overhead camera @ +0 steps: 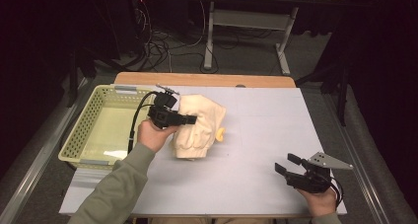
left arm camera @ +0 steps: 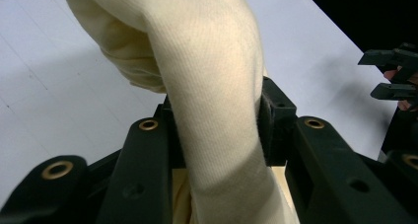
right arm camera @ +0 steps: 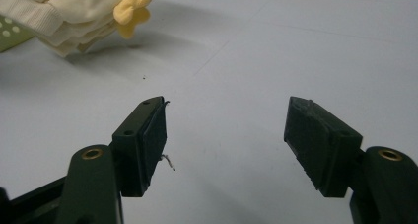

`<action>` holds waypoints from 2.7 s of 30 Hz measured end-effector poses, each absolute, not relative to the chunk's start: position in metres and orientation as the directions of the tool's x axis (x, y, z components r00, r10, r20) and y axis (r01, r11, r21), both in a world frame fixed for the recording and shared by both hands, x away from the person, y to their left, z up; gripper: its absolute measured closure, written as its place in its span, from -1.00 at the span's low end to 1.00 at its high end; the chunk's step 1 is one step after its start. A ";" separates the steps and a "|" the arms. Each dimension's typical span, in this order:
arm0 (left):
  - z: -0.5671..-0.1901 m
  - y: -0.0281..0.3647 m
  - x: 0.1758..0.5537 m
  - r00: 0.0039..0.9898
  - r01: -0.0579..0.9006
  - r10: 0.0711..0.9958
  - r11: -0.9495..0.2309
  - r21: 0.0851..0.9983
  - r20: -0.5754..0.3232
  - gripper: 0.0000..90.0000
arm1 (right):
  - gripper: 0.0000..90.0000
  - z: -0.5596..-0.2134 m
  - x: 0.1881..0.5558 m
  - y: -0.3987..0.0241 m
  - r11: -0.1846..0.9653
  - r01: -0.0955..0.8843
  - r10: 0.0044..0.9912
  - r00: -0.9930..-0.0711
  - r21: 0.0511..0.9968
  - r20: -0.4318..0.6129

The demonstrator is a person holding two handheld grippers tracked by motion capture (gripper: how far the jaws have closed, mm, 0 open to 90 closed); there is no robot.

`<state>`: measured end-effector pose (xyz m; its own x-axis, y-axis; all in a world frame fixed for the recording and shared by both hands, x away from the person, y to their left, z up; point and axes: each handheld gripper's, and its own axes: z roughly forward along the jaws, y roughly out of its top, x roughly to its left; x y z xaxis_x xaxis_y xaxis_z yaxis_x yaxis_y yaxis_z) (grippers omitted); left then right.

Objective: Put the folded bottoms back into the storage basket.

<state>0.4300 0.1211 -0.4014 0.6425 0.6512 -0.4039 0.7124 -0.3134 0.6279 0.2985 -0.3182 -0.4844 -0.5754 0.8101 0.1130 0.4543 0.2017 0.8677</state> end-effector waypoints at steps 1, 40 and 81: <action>-0.401 0.121 0.430 0.643 0.712 0.651 -0.313 0.628 -0.404 0.40 | -0.27 -0.484 0.299 -0.318 0.202 0.454 0.810 -0.575 0.868 0.113; -0.392 0.132 0.422 0.646 0.701 0.653 -0.304 0.645 -0.394 0.40 | -0.27 -0.484 0.298 -0.318 0.202 0.454 0.809 -0.576 0.868 0.113; -0.382 0.151 0.415 0.635 0.702 0.661 -0.279 0.656 -0.399 0.40 | -0.27 -0.484 0.299 -0.319 0.197 0.456 0.811 -0.573 0.868 0.117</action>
<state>0.4146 0.1514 -0.3824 0.6354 0.6612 -0.3989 0.7017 -0.2789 0.6556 0.2986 -0.3186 -0.4844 -0.5732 0.8110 0.1172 0.4564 0.1972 0.8677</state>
